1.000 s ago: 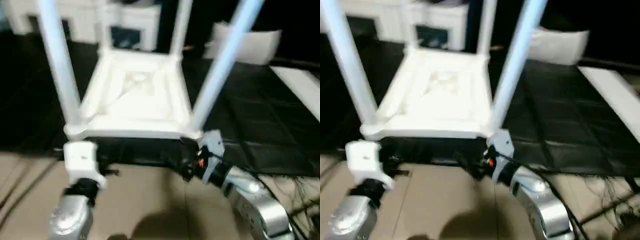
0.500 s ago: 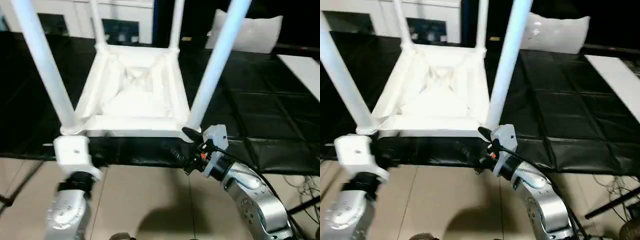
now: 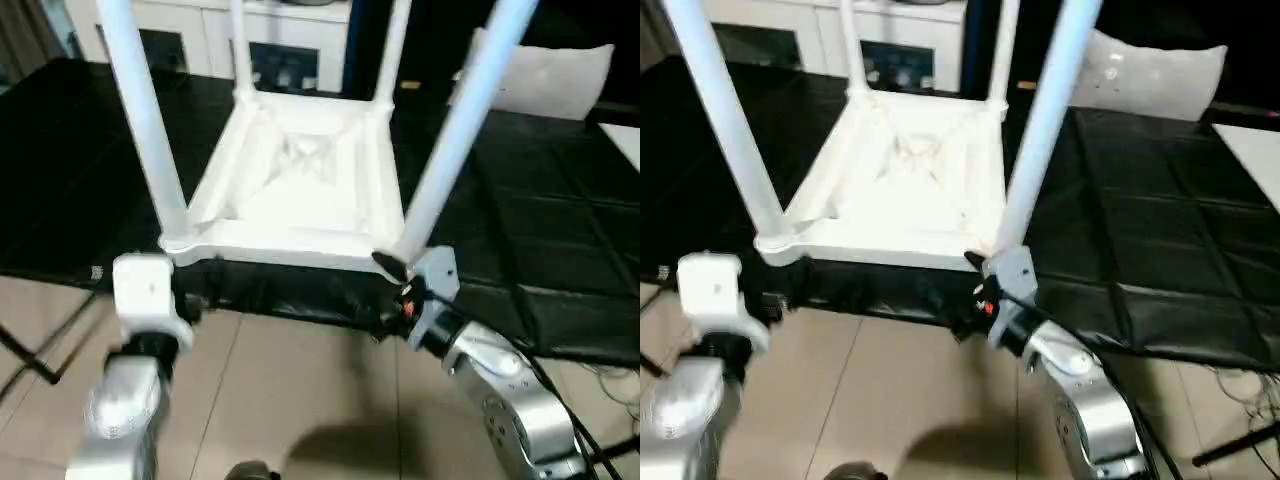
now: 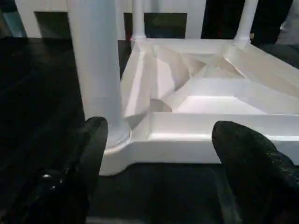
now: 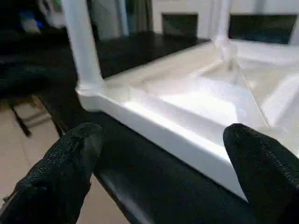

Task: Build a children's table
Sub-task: Flip table

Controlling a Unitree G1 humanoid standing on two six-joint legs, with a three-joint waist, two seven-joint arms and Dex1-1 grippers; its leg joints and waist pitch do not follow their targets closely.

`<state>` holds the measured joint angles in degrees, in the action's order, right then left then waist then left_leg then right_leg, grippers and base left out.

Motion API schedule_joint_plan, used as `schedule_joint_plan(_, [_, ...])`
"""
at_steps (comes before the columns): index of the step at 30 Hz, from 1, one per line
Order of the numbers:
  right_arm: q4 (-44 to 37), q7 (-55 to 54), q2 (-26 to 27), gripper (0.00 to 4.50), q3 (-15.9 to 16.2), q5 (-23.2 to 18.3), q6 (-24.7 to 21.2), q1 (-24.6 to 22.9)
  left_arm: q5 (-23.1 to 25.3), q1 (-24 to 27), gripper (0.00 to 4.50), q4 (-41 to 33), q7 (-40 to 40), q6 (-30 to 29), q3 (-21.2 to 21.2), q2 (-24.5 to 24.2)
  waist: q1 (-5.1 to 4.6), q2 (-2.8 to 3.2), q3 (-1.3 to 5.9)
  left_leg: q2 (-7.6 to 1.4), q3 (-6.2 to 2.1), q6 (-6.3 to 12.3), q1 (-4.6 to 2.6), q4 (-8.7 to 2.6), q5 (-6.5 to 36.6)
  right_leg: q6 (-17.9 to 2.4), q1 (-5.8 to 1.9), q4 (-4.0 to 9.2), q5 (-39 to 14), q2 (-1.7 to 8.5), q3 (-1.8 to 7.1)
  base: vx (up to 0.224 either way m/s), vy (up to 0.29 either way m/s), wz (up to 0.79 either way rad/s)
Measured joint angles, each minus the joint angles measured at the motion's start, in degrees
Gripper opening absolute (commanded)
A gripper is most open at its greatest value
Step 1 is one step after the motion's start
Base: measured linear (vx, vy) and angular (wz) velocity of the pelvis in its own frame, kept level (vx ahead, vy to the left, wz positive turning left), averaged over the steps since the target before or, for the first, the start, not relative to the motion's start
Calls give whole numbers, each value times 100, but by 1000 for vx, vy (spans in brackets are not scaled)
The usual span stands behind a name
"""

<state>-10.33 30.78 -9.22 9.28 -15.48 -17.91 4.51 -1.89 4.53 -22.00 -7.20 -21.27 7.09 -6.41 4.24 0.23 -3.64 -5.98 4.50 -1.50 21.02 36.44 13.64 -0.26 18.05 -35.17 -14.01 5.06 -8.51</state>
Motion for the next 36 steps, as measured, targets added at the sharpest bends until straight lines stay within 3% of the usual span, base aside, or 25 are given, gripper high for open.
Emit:
schedule_joint_plan(4, [-19,123,4,450,11,-131,-133,7,-60,-299,447,384,-80,-120,154,-162,-60,-5,5,-18,40,-6,3,-13,-7,-21,13,-1,14,0,10,0,0,0])
schedule_joint_plan(12, [-68,382,-62,450,340,-227,-432,162,19,-1067,447,1172,199,-355,372,-418,-84,-11,9,-35,83,0,16,-14,-11,-21,41,4,12,-2,21,0,0,0])
schedule_joint_plan(15, [-66,456,-73,450,474,-208,-465,249,39,-1350,447,1535,258,-347,425,-420,-66,-21,15,-36,91,31,43,-15,-38,-20,99,-8,18,-2,28,0,0,0])
schedule_joint_plan(20, [-57,439,-33,450,625,-162,-533,409,-55,-1904,447,2367,253,-219,500,-525,-74,-24,13,-38,104,30,39,-15,-50,-28,102,-10,38,-1,38,0,0,0])
schedule_joint_plan(22, [-56,435,-31,450,643,-158,-550,423,-61,-2033,413,2586,253,-168,534,-585,-78,-24,13,-38,109,27,35,-15,-51,-28,102,-11,41,-2,49,0,0,0])
schedule_joint_plan(36, [19,283,28,450,695,-1,-545,453,-80,-2487,323,3560,295,144,645,-683,-64,-18,9,-38,135,21,42,-48,-57,-27,133,-5,46,-2,75,0,0,0])
